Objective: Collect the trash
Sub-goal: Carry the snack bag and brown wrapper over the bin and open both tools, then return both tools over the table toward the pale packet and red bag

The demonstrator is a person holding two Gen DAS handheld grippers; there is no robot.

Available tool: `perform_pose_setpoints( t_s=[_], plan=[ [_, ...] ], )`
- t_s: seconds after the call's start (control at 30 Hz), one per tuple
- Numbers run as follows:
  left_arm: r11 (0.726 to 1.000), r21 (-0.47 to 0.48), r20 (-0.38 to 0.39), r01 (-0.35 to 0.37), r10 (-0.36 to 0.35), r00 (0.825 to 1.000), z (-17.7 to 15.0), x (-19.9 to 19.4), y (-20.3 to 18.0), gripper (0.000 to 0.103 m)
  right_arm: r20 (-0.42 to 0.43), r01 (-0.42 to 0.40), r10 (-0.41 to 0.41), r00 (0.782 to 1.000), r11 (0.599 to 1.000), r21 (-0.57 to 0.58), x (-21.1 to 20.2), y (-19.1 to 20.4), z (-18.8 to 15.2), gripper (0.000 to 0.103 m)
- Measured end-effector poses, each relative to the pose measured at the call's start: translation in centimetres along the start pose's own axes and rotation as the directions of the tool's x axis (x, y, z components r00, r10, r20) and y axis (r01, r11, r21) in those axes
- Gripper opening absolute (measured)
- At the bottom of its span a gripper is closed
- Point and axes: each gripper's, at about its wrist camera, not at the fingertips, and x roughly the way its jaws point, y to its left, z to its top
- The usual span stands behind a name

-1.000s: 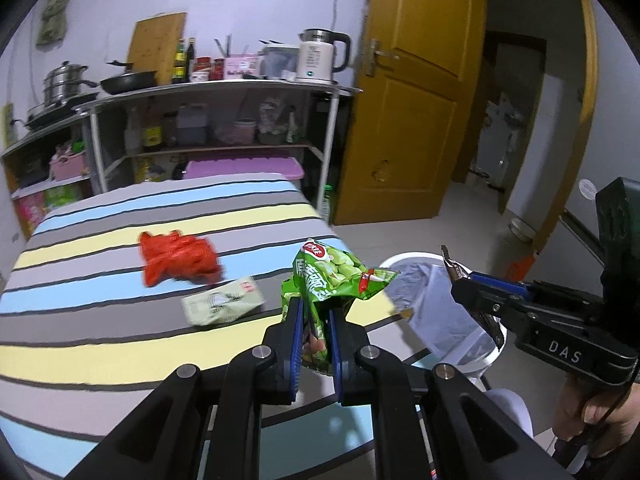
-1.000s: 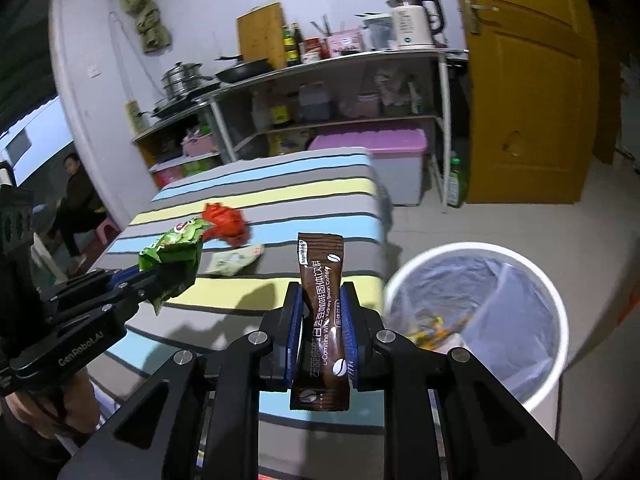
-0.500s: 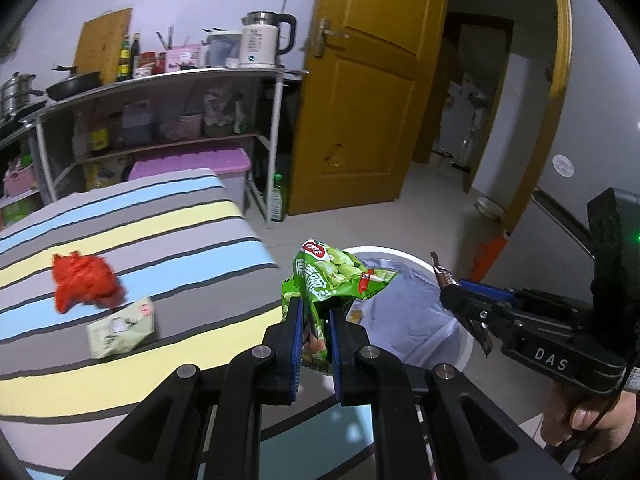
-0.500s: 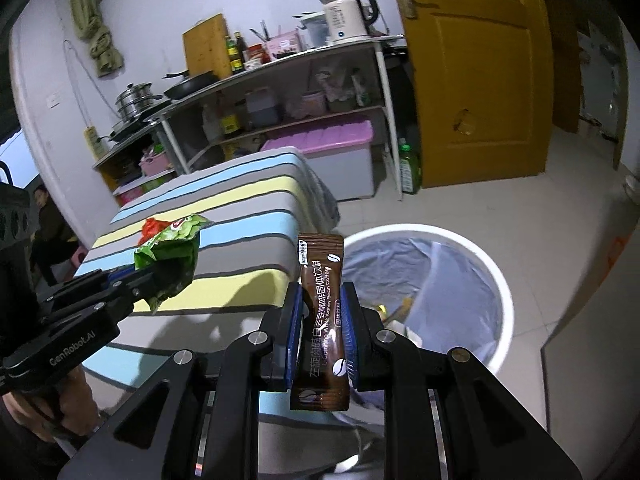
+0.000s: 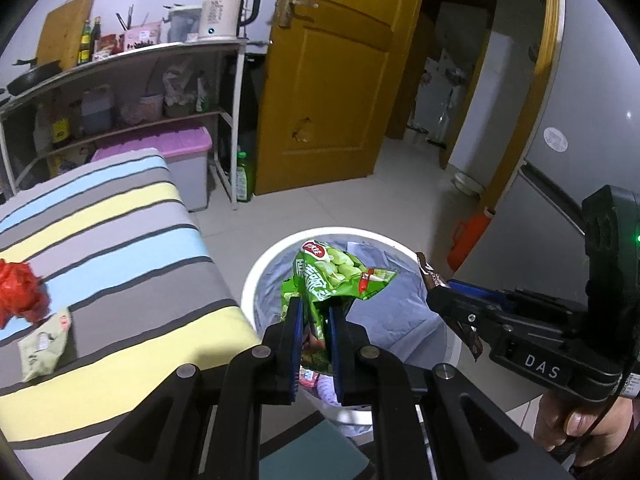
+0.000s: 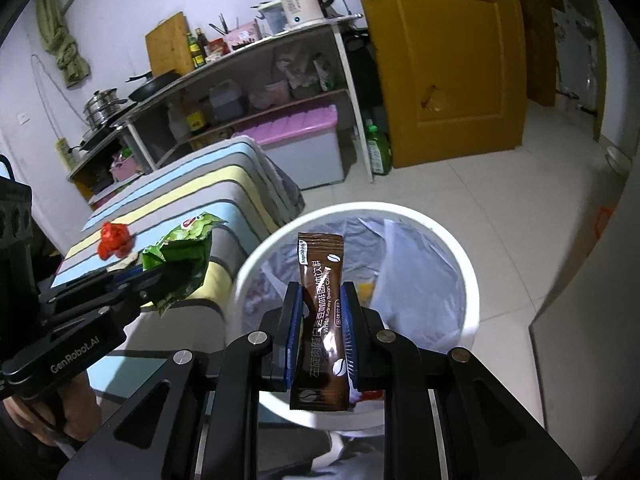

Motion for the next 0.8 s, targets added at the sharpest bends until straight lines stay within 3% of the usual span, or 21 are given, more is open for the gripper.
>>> perform_pose_setpoints(
  t_s=[0.27, 0.4, 0.8],
  plan=[
    [0.999, -0.010, -0.033, 0.034, -0.035, 0.999, -0.2, 2.0, 0.2, 0.016, -0.040, 0.053, -0.053, 0.998, 0.999, 0.011, 1.5, -1.2, -0.3, 0.023],
    [0.999, -0.019, -0.028, 0.043, -0.044, 0.999, -0.1, 1.9, 0.5, 0.019, -0.040, 0.059, -0.059, 0.997, 0.998, 0.008, 1.4, -1.1, -0.4, 0.030],
    [1.000, -0.030, 0.058, 0.006, -0.004, 0.998, -0.5, -2.9, 1.5, 0.019, 0.014, 0.044, -0.043, 0.999, 0.999, -0.032, -1.3, 1.6, 0.4, 0.030]
  ],
)
